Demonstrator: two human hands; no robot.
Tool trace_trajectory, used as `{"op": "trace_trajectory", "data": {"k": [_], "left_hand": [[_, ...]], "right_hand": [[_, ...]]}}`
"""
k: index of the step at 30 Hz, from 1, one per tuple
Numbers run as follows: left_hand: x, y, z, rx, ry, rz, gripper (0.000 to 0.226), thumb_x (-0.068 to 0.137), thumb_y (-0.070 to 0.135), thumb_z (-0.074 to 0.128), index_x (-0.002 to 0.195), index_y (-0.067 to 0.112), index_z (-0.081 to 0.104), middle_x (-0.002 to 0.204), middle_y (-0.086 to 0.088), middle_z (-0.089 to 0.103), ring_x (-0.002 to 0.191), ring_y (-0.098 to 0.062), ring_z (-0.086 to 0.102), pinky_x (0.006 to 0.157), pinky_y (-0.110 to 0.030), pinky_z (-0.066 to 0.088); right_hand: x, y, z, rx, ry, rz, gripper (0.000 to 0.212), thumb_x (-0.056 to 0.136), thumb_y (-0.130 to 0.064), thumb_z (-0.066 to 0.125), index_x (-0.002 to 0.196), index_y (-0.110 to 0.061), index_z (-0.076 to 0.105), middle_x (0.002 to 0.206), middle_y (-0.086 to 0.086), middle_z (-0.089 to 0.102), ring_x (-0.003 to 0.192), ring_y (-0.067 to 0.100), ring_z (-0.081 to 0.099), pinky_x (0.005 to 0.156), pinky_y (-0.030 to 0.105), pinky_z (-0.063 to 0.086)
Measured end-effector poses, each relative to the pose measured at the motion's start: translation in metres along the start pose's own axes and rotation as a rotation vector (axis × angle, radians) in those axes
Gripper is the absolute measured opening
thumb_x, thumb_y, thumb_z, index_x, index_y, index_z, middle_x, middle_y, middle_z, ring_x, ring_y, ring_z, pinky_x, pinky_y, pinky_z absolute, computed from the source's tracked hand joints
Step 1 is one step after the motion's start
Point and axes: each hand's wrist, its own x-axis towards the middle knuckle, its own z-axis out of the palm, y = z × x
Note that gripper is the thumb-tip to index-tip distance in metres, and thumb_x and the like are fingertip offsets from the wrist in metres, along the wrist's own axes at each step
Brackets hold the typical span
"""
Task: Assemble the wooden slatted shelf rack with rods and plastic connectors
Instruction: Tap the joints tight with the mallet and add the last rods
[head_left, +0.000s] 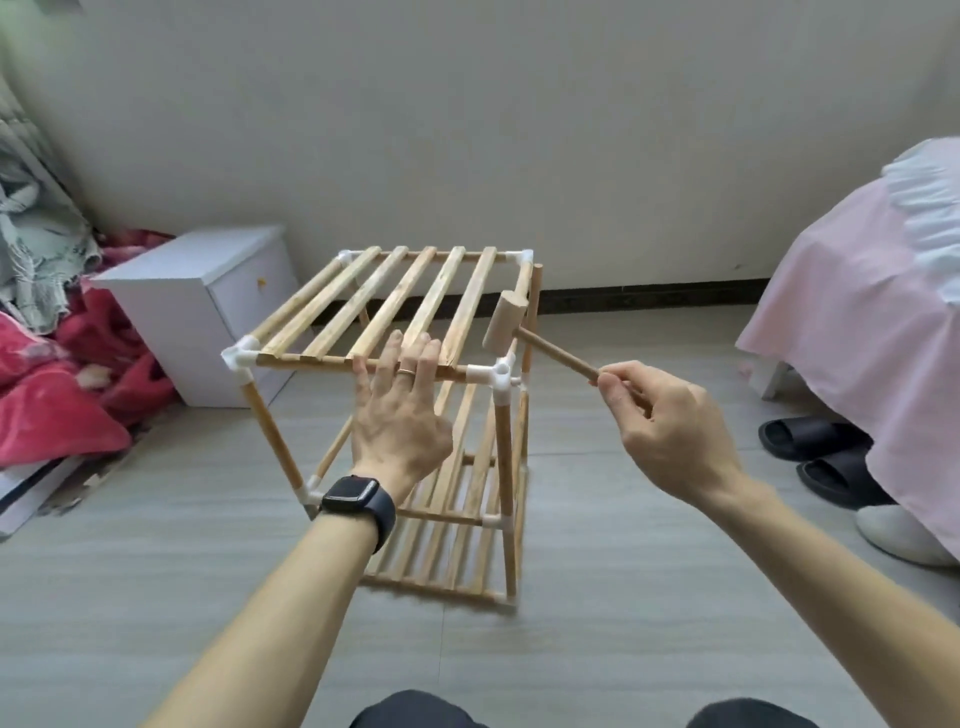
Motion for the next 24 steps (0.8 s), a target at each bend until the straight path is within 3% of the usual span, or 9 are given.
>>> {"op": "trace_trajectory", "data": {"k": [2,5,7,11,15,18,20,22,24], "left_hand": [[0.003,0.002,-0.001,0.006,-0.020,-0.035,0.089,0.075,0.016,0.061,0.153,0.026,0.019,0.164,0.001,0.020,0.155,-0.026,0.003,0.123,-0.057,-0.005],[0.004,0.002,-0.003,0.022,-0.052,-0.035,0.094,0.075,0.016,0.061,0.154,0.029,0.011,0.165,0.002,0.014,0.155,-0.023,0.000,0.124,-0.056,-0.004],[0.000,0.003,-0.003,0.024,-0.056,-0.023,0.096,0.076,0.015,0.061,0.155,0.029,0.009,0.165,0.003,0.011,0.154,-0.023,-0.002,0.124,-0.056,-0.005],[-0.004,0.007,-0.002,0.004,-0.044,-0.025,0.099,0.074,0.012,0.061,0.156,0.028,0.008,0.164,0.003,0.012,0.154,-0.023,-0.003,0.124,-0.055,-0.008],[-0.003,0.005,-0.004,0.032,-0.084,-0.031,0.101,0.076,0.017,0.061,0.156,0.031,0.001,0.165,0.004,0.007,0.154,-0.022,-0.005,0.124,-0.055,-0.009],[-0.002,0.004,-0.006,0.030,-0.104,-0.031,0.101,0.079,0.017,0.060,0.156,0.032,-0.003,0.166,0.004,0.004,0.154,-0.021,-0.007,0.123,-0.054,-0.010],[-0.003,0.005,-0.007,0.027,-0.113,-0.032,0.099,0.080,0.019,0.060,0.157,0.031,-0.002,0.167,0.004,0.005,0.154,-0.021,-0.007,0.123,-0.053,-0.011],[-0.003,0.005,-0.008,-0.001,-0.101,-0.023,0.092,0.084,0.024,0.057,0.159,0.029,0.005,0.167,0.004,0.009,0.155,-0.021,-0.003,0.124,-0.053,-0.010],[-0.003,0.006,-0.012,-0.053,-0.078,-0.028,0.078,0.088,0.035,0.047,0.159,0.027,0.016,0.167,0.004,0.016,0.155,-0.020,0.004,0.124,-0.053,-0.008]], "right_hand": [[0.008,-0.008,-0.004,-0.098,-0.064,-0.059,0.022,0.104,-0.036,0.052,0.105,-0.027,0.072,0.076,-0.013,0.064,0.072,0.007,0.060,0.057,0.017,0.039],[0.018,-0.017,-0.012,-0.114,0.095,-0.086,0.020,0.103,-0.033,0.054,0.106,-0.025,0.072,0.079,-0.010,0.063,0.069,0.010,0.055,0.058,0.020,0.038],[0.019,-0.022,-0.019,-0.059,0.170,-0.097,0.019,0.104,-0.030,0.054,0.107,-0.023,0.072,0.077,-0.011,0.062,0.067,0.007,0.054,0.058,0.014,0.034],[0.016,-0.025,-0.023,-0.266,-0.104,-0.050,0.024,0.103,-0.035,0.051,0.102,-0.027,0.074,0.073,-0.013,0.062,0.065,0.006,0.055,0.052,0.022,0.034],[0.008,-0.030,-0.025,-0.096,0.120,-0.072,0.019,0.103,-0.030,0.053,0.098,-0.025,0.071,0.070,-0.012,0.059,0.064,0.006,0.055,0.053,0.024,0.035],[0.005,-0.029,-0.026,-0.256,-0.025,-0.040,0.024,0.103,-0.034,0.050,0.101,-0.024,0.073,0.074,-0.010,0.063,0.067,0.015,0.057,0.056,0.030,0.040],[0.001,-0.027,-0.026,-0.276,-0.063,-0.017,0.023,0.102,-0.035,0.052,0.099,-0.027,0.073,0.077,-0.009,0.066,0.071,0.019,0.060,0.058,0.032,0.040],[-0.003,-0.029,-0.029,-0.176,0.072,-0.071,0.017,0.101,-0.031,0.055,0.100,-0.026,0.072,0.076,-0.009,0.065,0.068,0.016,0.059,0.055,0.028,0.040],[-0.007,-0.030,-0.029,-0.182,0.092,-0.106,0.017,0.102,-0.029,0.056,0.101,-0.024,0.072,0.070,-0.011,0.061,0.059,0.009,0.053,0.049,0.024,0.035]]}}
